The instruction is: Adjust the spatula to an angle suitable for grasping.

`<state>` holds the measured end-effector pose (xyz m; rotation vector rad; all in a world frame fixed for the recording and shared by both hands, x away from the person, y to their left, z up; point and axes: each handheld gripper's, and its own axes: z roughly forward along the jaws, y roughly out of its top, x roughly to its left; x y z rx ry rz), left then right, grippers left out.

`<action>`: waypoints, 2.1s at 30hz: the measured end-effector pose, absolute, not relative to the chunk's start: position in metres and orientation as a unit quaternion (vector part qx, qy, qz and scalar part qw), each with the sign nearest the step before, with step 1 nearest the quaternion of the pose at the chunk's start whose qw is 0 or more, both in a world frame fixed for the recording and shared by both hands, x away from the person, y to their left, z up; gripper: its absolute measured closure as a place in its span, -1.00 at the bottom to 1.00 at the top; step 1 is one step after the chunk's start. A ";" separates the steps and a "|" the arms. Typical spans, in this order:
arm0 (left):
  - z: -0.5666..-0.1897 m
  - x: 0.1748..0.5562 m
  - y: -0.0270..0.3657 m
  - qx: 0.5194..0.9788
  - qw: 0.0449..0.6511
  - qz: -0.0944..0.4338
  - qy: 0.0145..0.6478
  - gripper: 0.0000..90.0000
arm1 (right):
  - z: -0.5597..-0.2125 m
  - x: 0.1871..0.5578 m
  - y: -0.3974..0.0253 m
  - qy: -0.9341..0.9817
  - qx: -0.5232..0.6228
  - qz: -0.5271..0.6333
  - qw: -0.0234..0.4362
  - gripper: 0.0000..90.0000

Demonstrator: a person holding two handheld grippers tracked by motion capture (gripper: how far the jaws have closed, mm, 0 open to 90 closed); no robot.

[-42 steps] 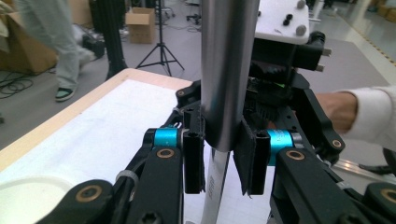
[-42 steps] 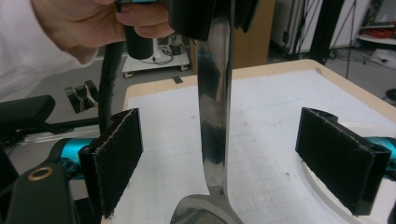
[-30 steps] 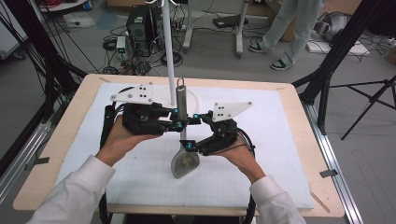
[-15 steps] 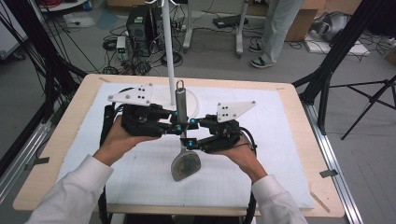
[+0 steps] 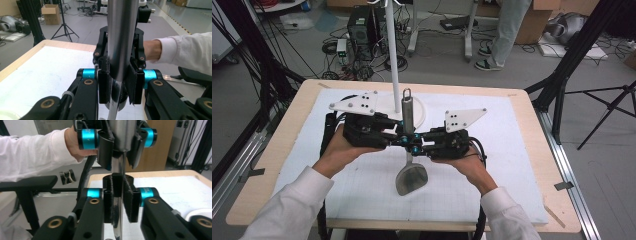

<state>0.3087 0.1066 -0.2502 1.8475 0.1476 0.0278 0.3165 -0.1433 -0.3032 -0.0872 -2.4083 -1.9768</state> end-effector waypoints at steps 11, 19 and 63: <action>-0.251 0.309 0.105 0.796 0.602 0.009 0.060 0.67 | -0.301 0.317 -0.145 -0.776 -0.023 -0.630 0.013 0.96; -0.251 0.309 0.105 0.793 0.606 0.013 0.067 0.66 | -0.301 0.317 -0.145 -0.777 -0.032 -0.629 0.018 0.96; -0.243 0.310 0.109 0.748 0.613 0.143 0.209 -0.93 | -0.300 0.322 -0.129 -0.767 -0.135 -0.626 -0.050 0.96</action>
